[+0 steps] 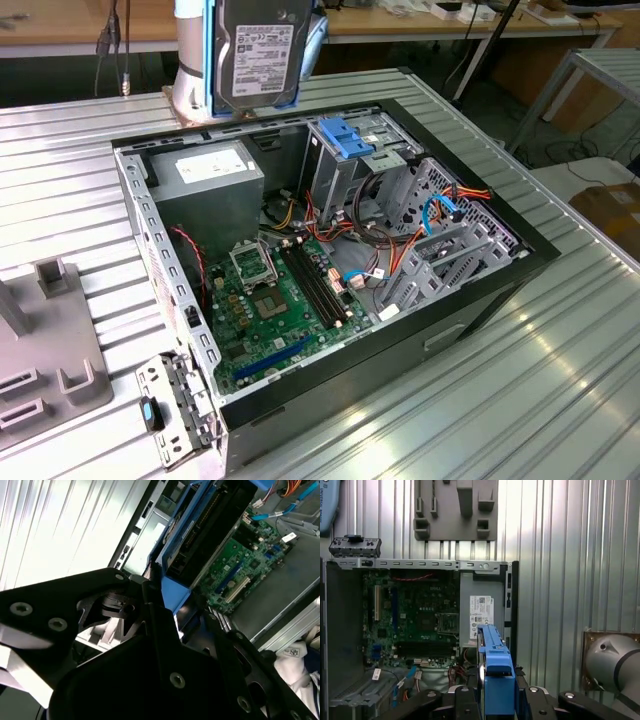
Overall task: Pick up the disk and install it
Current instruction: 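Pick up the disk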
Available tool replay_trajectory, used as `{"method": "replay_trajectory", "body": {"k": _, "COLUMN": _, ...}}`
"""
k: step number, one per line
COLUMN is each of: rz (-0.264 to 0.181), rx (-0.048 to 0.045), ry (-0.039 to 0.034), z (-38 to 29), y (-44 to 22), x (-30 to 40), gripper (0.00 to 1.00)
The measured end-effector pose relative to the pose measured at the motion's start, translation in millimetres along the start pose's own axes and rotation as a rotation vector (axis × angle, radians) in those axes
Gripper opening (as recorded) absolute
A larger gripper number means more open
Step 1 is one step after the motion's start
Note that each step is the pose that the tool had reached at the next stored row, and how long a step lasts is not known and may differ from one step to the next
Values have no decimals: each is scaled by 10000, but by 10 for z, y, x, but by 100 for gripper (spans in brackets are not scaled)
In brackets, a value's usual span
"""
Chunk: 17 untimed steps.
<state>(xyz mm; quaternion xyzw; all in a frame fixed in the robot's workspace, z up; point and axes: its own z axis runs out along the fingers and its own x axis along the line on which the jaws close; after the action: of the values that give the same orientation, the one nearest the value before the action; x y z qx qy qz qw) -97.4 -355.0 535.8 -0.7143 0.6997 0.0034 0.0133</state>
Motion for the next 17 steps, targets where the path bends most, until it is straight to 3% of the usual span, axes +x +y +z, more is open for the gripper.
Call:
{"method": "replay_trajectory", "body": {"k": 2, "rz": -1, "rx": 0, "ry": 0, "z": 1, "y": -110, "x": 2, "gripper": 37}}
{"method": "replay_trajectory", "body": {"k": 6, "rz": 0, "rx": 0, "ry": 0, "z": 3, "y": -231, "x": 5, "gripper": 37}}
{"method": "replay_trajectory", "body": {"k": 8, "rz": 0, "rx": 0, "ry": 0, "z": 5, "y": -324, "x": 7, "gripper": 37}}
{"method": "replay_trajectory", "body": {"k": 14, "rz": 0, "rx": 0, "ry": 1, "z": 7, "y": -494, "x": 10, "gripper": 37}}
{"method": "replay_trajectory", "body": {"k": 17, "rz": 1, "rx": 0, "ry": 1, "z": 10, "y": -638, "x": 13, "gripper": 37}}
